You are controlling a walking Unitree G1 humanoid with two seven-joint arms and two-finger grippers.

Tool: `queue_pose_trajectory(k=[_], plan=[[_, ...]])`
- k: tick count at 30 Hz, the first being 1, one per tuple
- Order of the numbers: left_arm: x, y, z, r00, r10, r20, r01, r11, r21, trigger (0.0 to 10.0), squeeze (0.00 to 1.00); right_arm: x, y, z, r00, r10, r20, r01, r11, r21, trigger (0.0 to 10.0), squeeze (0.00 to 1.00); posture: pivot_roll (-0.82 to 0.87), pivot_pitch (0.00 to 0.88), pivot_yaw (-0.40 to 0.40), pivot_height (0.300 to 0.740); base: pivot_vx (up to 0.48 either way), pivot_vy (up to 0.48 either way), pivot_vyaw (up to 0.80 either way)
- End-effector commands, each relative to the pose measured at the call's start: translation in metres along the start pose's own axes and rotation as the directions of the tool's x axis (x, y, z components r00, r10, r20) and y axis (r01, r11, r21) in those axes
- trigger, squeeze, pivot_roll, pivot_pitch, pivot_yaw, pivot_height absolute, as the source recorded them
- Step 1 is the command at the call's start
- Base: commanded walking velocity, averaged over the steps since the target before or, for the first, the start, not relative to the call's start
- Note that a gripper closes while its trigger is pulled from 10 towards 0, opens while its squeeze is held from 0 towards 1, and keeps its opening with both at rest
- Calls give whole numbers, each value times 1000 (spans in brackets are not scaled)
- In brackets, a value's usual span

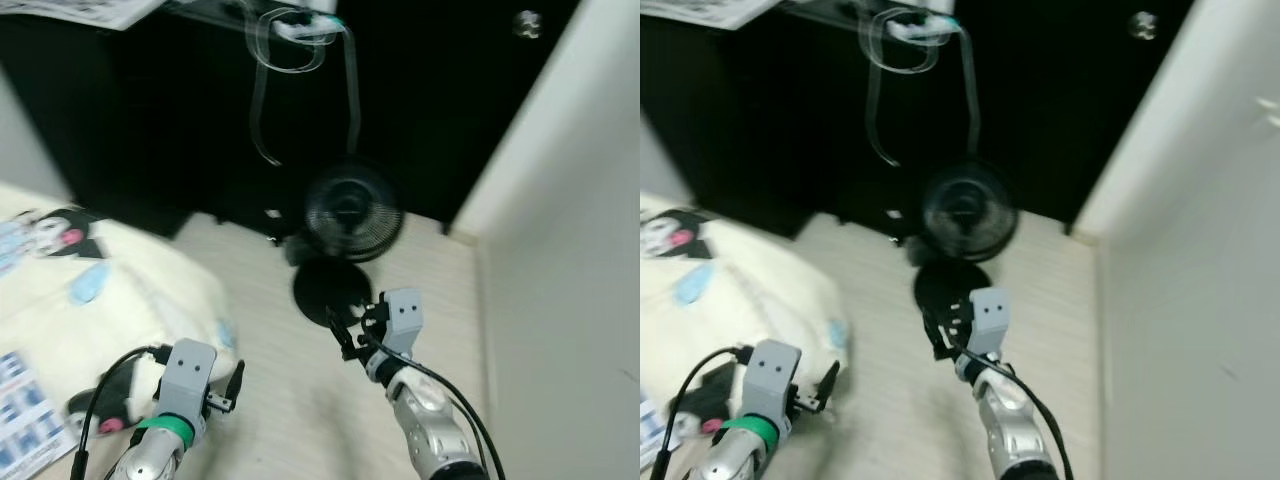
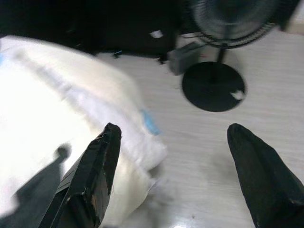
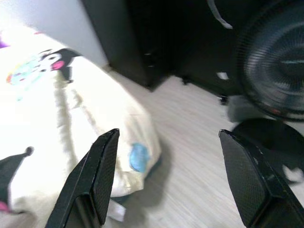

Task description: Clean up the room

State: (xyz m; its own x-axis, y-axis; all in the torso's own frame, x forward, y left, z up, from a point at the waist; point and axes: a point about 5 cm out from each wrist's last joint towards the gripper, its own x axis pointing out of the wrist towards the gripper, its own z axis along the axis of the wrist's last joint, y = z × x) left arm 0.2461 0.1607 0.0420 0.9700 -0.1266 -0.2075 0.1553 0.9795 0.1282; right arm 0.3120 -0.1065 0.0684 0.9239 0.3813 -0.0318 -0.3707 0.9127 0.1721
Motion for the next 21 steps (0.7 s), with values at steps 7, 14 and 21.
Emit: queue_pose_trajectory(k=[7,14,21], plan=[[7,-2,6,1000,1,-9,-1,1000,-27,10000,0,0,0,-2,1000,-16,2,16,1000,3,10000,0,58,60,-21,740,0,0,800],[11,0,10,1000,18,-9,-18,1000,-17,10000,0,0,1,-2,1000,-21,9,21,1000,4,10000,0,60,62,-19,740,0,0,800],[14,1,15,1000,27,2,-27,1000,4,10000,0,1,1,-1,1000,-24,13,24,1000,5,10000,0,63,63,-19,740,0,0,800]])
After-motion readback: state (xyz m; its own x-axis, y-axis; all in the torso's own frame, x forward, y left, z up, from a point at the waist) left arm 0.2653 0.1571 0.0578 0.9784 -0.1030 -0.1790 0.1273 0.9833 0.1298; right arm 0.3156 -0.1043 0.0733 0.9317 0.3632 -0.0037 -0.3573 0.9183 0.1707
